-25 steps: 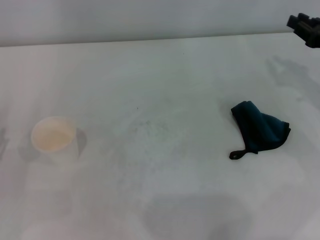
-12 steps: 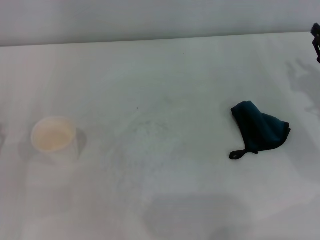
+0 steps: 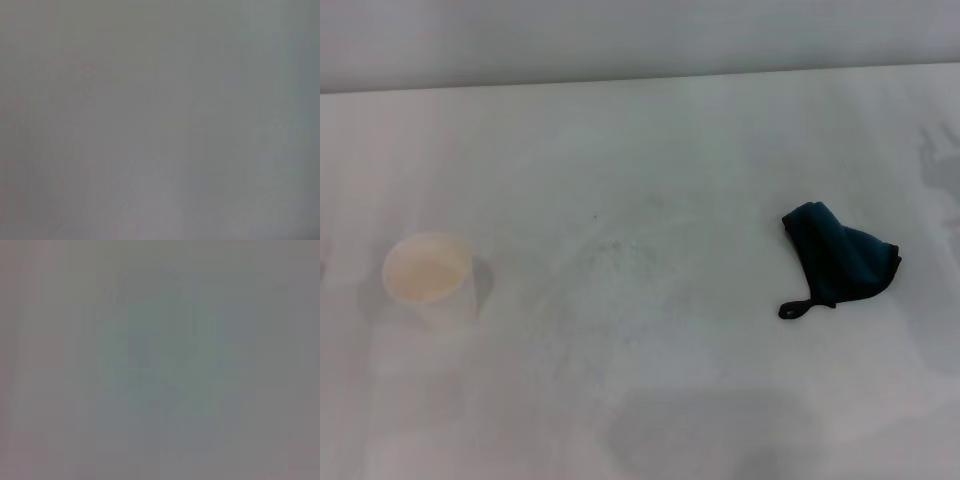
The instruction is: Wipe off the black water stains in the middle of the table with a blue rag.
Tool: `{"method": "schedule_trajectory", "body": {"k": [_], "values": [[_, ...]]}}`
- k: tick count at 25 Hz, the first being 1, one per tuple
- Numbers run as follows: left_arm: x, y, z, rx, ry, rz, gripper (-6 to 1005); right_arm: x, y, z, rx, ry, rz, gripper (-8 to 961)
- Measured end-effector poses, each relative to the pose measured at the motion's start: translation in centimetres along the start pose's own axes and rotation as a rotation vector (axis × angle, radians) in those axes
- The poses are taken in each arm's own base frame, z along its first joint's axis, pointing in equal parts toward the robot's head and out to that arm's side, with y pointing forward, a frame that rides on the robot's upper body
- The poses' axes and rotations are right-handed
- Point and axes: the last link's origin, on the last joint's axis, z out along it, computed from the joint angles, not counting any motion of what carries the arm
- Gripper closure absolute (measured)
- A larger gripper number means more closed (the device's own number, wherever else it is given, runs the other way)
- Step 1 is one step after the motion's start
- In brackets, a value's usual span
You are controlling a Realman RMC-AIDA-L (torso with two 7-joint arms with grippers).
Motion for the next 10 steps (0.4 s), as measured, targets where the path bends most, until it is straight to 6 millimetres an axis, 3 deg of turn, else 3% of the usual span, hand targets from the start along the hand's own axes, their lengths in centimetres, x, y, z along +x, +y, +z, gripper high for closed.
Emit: {"method": "schedule_trajectory", "body": {"k": [10], "values": [[0.58,-0.58,-0.34,0.052,0.047,-0.02,120,0.39,-0.12,-0.11,0.039,0.013,-0.015,676]]}}
